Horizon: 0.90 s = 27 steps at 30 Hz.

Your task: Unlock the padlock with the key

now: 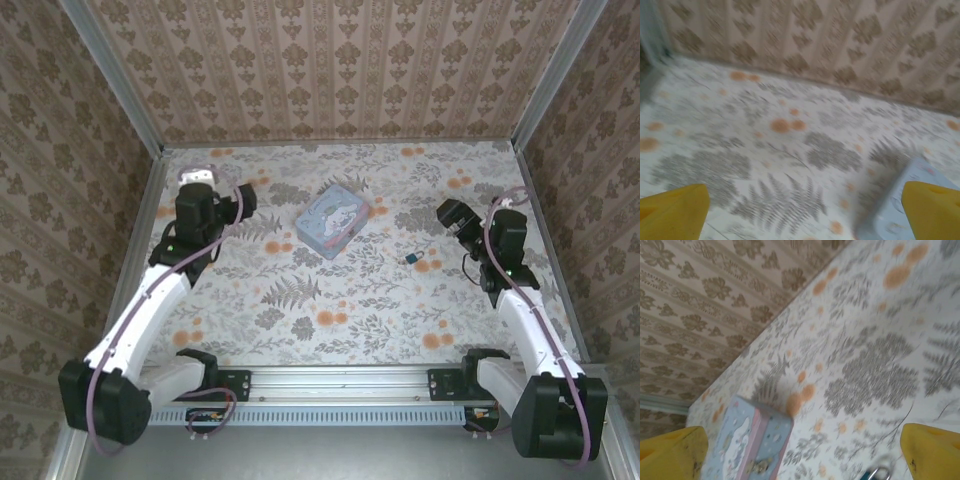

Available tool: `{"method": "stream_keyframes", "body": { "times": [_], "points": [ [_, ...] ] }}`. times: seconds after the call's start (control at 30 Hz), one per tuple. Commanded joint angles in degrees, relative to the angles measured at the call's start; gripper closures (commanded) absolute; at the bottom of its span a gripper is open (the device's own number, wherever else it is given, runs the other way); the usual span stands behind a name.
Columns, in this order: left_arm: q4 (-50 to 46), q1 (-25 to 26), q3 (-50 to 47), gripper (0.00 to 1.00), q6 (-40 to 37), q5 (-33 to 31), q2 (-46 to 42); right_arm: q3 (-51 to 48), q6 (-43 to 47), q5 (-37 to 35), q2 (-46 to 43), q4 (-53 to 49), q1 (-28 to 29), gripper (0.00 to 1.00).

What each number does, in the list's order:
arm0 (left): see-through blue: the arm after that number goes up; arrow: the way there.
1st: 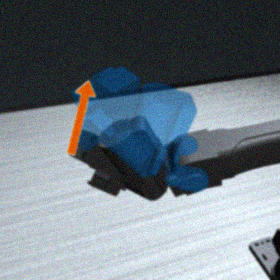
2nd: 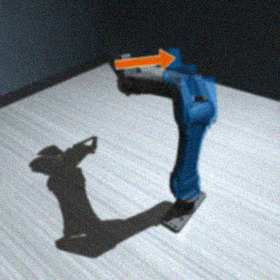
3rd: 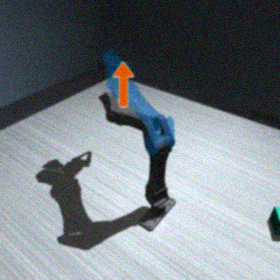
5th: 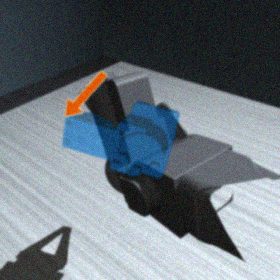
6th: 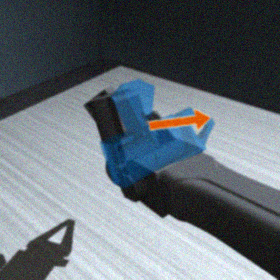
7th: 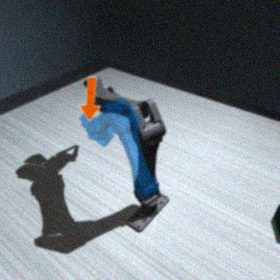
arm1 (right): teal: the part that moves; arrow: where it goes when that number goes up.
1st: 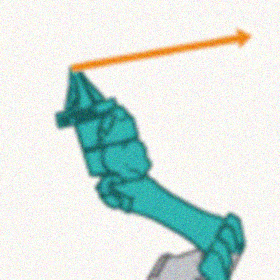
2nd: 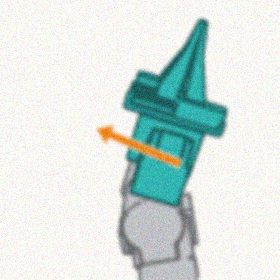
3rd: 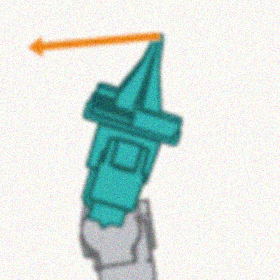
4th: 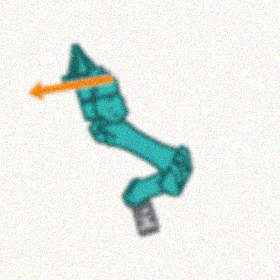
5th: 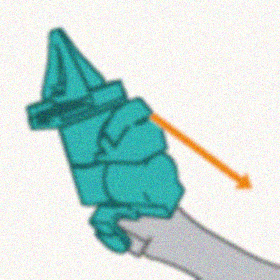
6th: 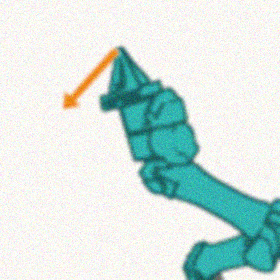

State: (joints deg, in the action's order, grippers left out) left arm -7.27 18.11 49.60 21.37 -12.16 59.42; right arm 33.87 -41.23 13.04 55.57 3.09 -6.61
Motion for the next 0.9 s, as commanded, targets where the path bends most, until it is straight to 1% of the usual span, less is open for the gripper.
{"method": "stream_keyframes", "body": {
  "times": [0.0,0.03,0.1,0.13,0.2,0.27,0.33,0.43,0.5,0.57,0.63,0.73,0.77,0.87],
  "points": [
    [10.3,-2.1,-7.4,0.0,-10.6,-10.3,-4.4,1.3,7.9,-9.3,0.9,-1.9,-0.3,0.01],
    [12.7,-3.0,-9.5,0.0,-12.7,-11.1,-5.5,-0.1,9.1,-11.3,0.8,1.5,-0.3,0.01],
    [14.0,-5.1,-11.7,0.0,-15.3,-12.3,-6.1,-3.4,10.4,-15.3,0.7,8.6,-0.2,0.01],
    [14.6,-5.8,-12.7,0.0,-16.3,-13.6,-5.8,-5.6,10.2,-17.5,1.0,13.3,-0.2,0.01],
    [17.5,-6.9,-14.9,0.0,-17.7,-13.4,-4.3,-8.3,12.6,-20.8,1.9,19.1,0.0,0.0],
    [20.5,-7.9,-16.8,0.0,-18.3,-14.0,-1.4,-8.0,18.1,-21.8,3.3,18.5,0.1,0.0],
    [24.2,-8.5,-18.7,0.0,-18.8,-14.6,1.3,-7.7,21.7,-23.1,4.9,17.8,0.4,0.0],
    [32.0,-10.2,-22.4,0.0,-19.8,-13.8,5.5,-10.0,24.1,-25.0,7.1,23.0,1.1,0.0],
    [37.7,-11.7,-24.4,0.0,-20.7,-10.7,9.0,-10.7,26.0,-25.1,9.3,26.0,1.7,0.0],
    [43.7,-12.3,-26.2,0.0,-21.8,-10.4,13.5,-11.5,27.9,-25.3,11.8,28.7,2.7,0.0],
    [50.3,-13.0,-28.4,0.0,-22.0,-8.2,17.0,-12.3,28.8,-25.0,14.0,31.5,3.3,0.01],
    [59.3,-13.5,-30.9,0.0,-22.5,-5.0,23.1,-14.0,31.2,-23.1,17.5,37.7,3.8,0.0],
    [63.9,-13.8,-31.6,0.0,-23.3,-3.4,25.4,-14.2,32.0,-21.9,18.9,39.6,3.9,0.0],
    [63.9,-13.2,-29.9,0.0,-25.6,0.3,29.4,-14.7,34.3,-18.1,20.3,43.4,4.1,0.01]
  ]
}}
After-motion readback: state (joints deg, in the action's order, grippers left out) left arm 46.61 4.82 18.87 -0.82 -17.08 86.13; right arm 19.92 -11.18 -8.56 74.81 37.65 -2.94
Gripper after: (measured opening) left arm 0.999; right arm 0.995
